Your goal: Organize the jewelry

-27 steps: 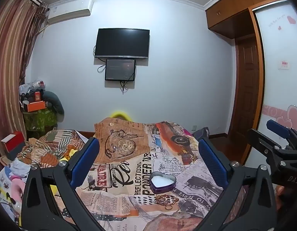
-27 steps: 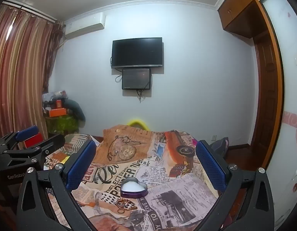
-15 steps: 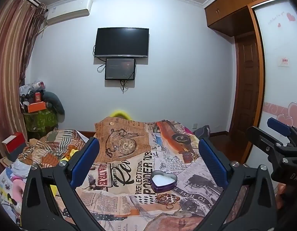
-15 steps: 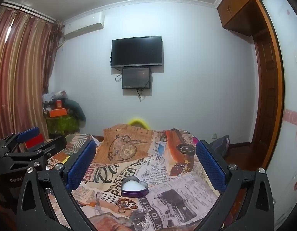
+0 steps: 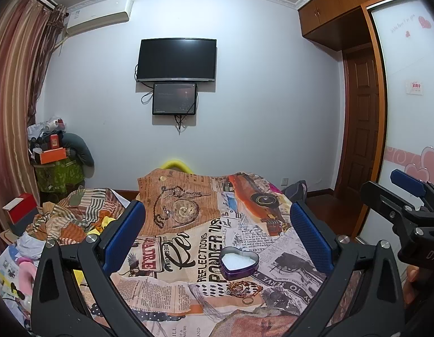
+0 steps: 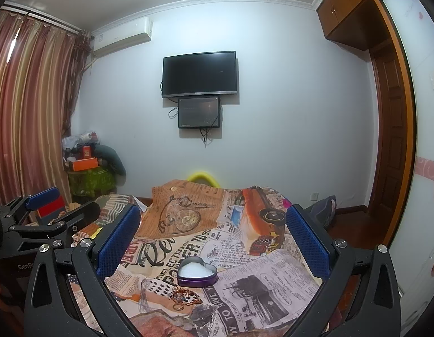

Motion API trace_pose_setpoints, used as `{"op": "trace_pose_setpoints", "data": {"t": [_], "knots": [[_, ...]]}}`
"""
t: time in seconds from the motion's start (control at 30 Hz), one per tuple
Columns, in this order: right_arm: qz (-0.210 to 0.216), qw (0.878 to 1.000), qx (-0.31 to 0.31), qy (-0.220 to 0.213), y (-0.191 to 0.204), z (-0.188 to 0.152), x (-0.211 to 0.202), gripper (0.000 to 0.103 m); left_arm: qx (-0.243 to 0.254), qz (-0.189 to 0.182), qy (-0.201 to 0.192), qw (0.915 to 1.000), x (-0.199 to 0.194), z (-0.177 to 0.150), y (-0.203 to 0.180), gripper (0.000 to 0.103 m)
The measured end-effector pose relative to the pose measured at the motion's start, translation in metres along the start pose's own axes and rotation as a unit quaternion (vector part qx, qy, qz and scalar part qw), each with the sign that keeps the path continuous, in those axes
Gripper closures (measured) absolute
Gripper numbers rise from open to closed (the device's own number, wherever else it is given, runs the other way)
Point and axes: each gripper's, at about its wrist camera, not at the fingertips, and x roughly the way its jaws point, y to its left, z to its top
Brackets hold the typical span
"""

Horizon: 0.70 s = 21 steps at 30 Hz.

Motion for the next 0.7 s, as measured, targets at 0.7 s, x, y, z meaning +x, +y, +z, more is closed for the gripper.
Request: {"op": "trace_pose_setpoints", "data": {"t": [0.7], "knots": [[0.000, 1.000, 0.003, 0.004, 0.0014, 0.0013, -0.0011, 0.000, 0.001, -0.001, 0.005, 1.0000, 0.0006, 0.0003, -0.0012, 0.000]]}}
